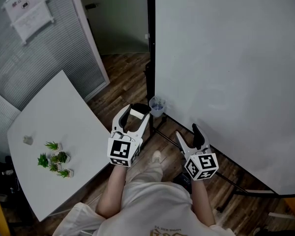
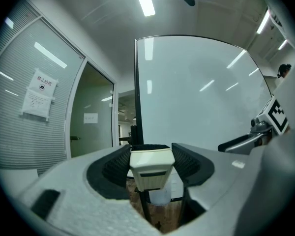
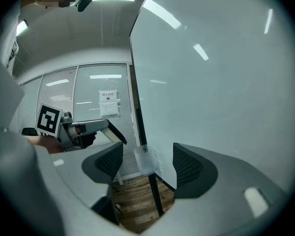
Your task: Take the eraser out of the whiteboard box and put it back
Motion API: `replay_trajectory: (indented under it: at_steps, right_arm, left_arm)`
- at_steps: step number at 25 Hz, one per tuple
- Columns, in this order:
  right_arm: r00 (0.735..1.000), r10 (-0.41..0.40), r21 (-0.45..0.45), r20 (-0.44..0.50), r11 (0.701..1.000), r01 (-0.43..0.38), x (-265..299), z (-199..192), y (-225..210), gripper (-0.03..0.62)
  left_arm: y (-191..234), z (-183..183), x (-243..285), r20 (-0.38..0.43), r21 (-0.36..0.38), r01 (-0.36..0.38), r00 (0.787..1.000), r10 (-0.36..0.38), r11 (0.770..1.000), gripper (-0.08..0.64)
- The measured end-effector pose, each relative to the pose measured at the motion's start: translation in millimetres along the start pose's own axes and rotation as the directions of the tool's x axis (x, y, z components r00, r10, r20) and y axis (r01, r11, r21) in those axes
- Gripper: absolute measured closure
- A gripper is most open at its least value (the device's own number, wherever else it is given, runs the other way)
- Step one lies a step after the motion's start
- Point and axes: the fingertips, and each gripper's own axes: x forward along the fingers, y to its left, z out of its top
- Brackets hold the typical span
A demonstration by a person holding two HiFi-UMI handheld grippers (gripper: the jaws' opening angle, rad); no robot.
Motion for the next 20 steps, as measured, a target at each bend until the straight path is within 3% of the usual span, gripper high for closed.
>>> replay_trajectory:
  at_steps: [20]
  right_arm:
    - [0.999, 0.031, 0.043, -0.009, 0.999, -0.031, 19.7, -0.5, -10.0, 0.275]
  left_arm:
    - [-4.3, -12.4, 36.4, -0.029, -0.019, 0.035, 0.999, -0.035, 0.999, 0.301]
